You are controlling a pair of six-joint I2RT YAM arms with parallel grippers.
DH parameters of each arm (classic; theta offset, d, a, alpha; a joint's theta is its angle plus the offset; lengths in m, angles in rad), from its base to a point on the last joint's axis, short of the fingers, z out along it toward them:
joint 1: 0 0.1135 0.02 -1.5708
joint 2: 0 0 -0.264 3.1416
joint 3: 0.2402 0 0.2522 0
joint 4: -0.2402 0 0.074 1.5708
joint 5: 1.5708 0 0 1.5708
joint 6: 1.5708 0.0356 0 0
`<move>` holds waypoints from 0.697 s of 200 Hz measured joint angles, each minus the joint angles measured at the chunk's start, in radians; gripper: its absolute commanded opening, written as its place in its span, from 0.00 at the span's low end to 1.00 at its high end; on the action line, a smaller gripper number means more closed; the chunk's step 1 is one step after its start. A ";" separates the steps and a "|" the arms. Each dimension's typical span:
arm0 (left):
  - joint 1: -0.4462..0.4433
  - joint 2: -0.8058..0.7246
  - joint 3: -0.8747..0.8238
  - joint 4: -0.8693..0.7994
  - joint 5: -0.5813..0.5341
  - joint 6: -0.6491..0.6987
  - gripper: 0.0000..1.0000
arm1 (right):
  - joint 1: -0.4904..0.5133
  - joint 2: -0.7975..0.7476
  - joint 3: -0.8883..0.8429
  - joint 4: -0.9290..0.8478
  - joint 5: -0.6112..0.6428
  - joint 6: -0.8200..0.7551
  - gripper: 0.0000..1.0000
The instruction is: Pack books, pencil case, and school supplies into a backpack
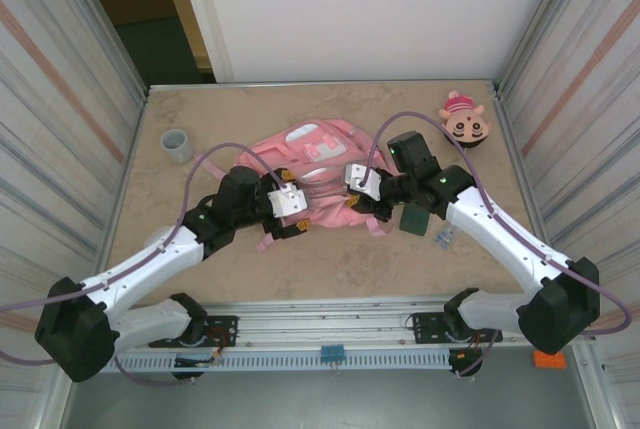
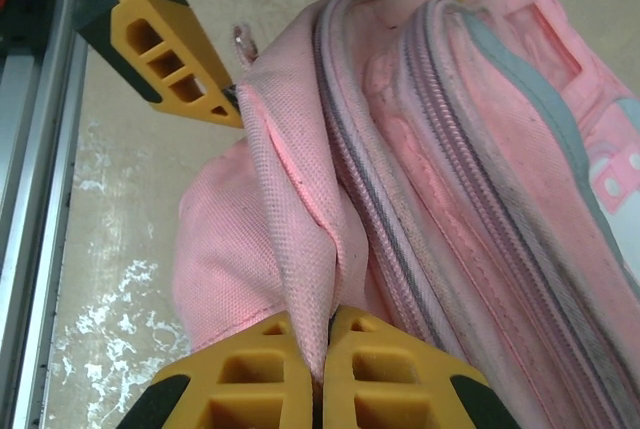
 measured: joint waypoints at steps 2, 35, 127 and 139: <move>0.000 0.000 0.002 -0.002 0.000 0.003 0.99 | 0.000 0.000 0.000 0.000 -0.001 0.000 0.00; 0.002 -0.032 0.041 -0.048 0.038 0.068 0.99 | 0.000 0.000 0.000 -0.015 -0.023 0.000 0.00; 0.063 0.098 0.127 -0.182 0.126 0.246 0.67 | 0.000 0.000 0.004 -0.035 -0.053 -0.001 0.00; 0.082 0.136 0.155 -0.184 0.154 0.248 0.48 | 0.000 0.000 0.004 -0.036 -0.052 -0.001 0.00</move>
